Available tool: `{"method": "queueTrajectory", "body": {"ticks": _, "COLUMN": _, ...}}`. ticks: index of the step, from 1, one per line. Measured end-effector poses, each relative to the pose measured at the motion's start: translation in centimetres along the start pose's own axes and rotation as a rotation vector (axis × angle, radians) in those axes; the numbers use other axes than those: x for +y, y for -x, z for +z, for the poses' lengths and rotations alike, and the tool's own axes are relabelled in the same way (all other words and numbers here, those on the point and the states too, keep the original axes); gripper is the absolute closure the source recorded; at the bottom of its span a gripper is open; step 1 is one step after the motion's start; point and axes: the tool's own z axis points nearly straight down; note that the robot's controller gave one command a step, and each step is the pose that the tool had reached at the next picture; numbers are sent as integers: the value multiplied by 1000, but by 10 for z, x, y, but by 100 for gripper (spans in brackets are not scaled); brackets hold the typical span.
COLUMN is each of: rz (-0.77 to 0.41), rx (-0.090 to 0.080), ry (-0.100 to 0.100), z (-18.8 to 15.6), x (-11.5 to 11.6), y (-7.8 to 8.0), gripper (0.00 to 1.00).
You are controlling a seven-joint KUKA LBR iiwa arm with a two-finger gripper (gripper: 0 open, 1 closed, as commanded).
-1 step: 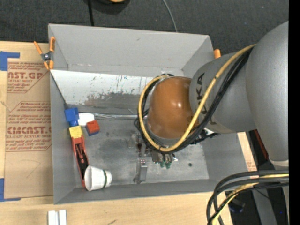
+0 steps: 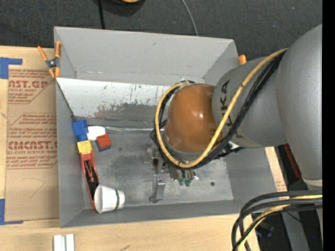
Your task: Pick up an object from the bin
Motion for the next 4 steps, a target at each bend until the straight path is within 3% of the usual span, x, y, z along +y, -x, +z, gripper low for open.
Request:
{"method": "queueTrajectory", "body": {"ticks": 1, "rz": 51, "rx": 5, "ry": 0, "z": -11, "x": -4, "y": 22, "gripper": 0}}
{"method": "queueTrajectory", "body": {"ticks": 2, "rz": 125, "rx": -1, "ry": 2, "z": -3, "x": -47, "y": 51, "gripper": 0}}
{"method": "queueTrajectory", "body": {"ticks": 3, "rz": 124, "rx": 3, "ry": -1, "z": 9, "x": -76, "y": 58, "gripper": 0}}
{"method": "queueTrajectory", "body": {"ticks": 4, "rz": 179, "rx": -1, "ry": 3, "z": 63, "x": -71, "y": 57, "gripper": 100}}
